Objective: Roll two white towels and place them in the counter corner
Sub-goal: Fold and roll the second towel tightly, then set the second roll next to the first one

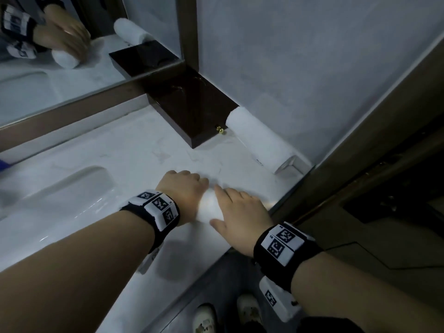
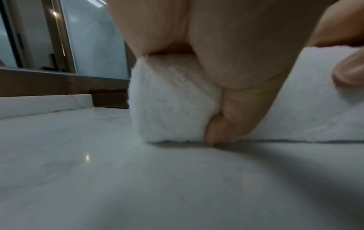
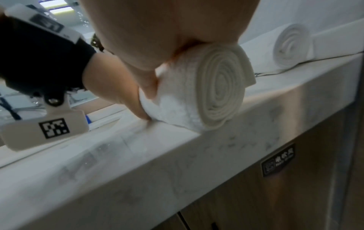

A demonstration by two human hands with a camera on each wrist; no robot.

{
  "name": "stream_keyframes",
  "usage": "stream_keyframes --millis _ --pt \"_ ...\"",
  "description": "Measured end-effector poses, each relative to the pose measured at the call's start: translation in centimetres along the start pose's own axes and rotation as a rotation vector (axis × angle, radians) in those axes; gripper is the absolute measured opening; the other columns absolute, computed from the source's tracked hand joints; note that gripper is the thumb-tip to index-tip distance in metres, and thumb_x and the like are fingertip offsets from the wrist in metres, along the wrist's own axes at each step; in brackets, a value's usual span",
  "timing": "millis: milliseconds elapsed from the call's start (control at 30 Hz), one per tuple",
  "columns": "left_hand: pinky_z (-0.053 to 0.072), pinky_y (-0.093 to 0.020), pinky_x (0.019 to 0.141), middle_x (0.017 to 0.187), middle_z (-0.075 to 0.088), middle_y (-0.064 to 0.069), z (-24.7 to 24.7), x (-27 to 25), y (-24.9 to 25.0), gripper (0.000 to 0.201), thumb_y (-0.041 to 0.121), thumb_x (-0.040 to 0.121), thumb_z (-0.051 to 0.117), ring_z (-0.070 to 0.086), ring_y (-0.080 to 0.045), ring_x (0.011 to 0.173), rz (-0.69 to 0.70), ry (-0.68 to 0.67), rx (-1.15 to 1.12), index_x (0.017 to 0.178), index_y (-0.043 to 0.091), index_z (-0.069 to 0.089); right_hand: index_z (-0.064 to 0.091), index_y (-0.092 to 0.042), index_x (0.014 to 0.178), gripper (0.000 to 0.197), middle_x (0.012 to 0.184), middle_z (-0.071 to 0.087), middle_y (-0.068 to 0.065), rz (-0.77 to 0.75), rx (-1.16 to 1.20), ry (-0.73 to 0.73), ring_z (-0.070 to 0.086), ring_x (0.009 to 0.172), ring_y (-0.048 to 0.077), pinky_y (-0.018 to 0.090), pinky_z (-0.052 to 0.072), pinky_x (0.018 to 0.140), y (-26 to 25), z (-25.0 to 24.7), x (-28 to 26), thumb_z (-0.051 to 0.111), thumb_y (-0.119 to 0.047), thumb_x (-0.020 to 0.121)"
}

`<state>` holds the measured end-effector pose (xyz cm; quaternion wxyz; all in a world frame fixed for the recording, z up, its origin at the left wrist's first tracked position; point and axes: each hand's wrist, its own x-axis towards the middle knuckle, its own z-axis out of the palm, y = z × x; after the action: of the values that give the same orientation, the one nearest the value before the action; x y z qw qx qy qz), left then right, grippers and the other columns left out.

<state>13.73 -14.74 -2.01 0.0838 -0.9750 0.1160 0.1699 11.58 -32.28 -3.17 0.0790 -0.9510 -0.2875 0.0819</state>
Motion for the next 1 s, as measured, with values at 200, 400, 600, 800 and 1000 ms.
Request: stream_keyframes --millis 200,400,600,800,1000 --pt "0.037 -0.036 0.101 0.126 0.048 0.003 0.2 0.8 1.6 0.058 0.033 0.073 0.069 0.045 -0.022 0.118 0.056 0.235 -0.027 0.126 0.028 0.045 0.007 -0.028 0.149 0.08 0.14 0.043 0.007 0.128 -0.022 -0.036 0.05 0.116 0.029 0.042 0.044 0.092 1.0 0.1 -1.0 0.057 -0.047 0.09" --pt "0.014 -0.035 0.121 0.165 -0.013 -0.002 3.1 -0.9 0.8 0.117 0.044 0.076 0.067 0.002 -0.023 0.152 -0.249 0.114 -0.529 0.153 0.03 -0.02 0.005 -0.03 0.15 0.077 0.14 0.042 0.01 0.252 -0.032 0.022 0.049 0.114 0.029 0.044 0.046 0.091 1.8 0.5 -0.4 0.054 -0.042 0.093" --pt "0.019 -0.031 0.118 0.161 -0.008 0.011 4.9 -2.9 -2.4 0.138 0.077 0.045 0.062 0.005 -0.013 0.15 -0.363 -0.072 -0.615 0.157 0.021 0.005 0.005 -0.03 0.153 0.072 0.139 0.041 0.011 0.326 -0.042 0.053 0.048 0.112 0.029 0.04 0.045 0.091 4.2 -0.1 1.1 0.048 -0.043 0.096" --pt "0.028 -0.029 0.112 0.156 0.006 0.006 3.7 -2.5 -2.7 0.133 0.072 0.042 0.068 0.014 -0.013 0.146 -0.364 -0.101 -0.606 0.153 0.021 0.017 0.0 -0.03 0.153 0.07 0.147 0.031 0.013 0.37 -0.033 -0.009 0.038 0.126 0.031 0.042 0.038 0.103 4.6 -0.6 3.4 0.043 -0.04 0.099" --pt "0.044 -0.036 0.104 0.137 0.029 0.007 2.2 -2.1 -2.2 0.121 0.069 0.036 0.073 0.04 -0.018 0.129 -0.41 -0.15 -0.529 0.142 0.024 0.032 -0.002 -0.028 0.152 0.069 0.148 0.029 0.017 0.352 0.004 -0.116 0.036 0.129 0.035 0.047 0.034 0.106 4.9 -1.8 6.3 0.041 -0.039 0.099"
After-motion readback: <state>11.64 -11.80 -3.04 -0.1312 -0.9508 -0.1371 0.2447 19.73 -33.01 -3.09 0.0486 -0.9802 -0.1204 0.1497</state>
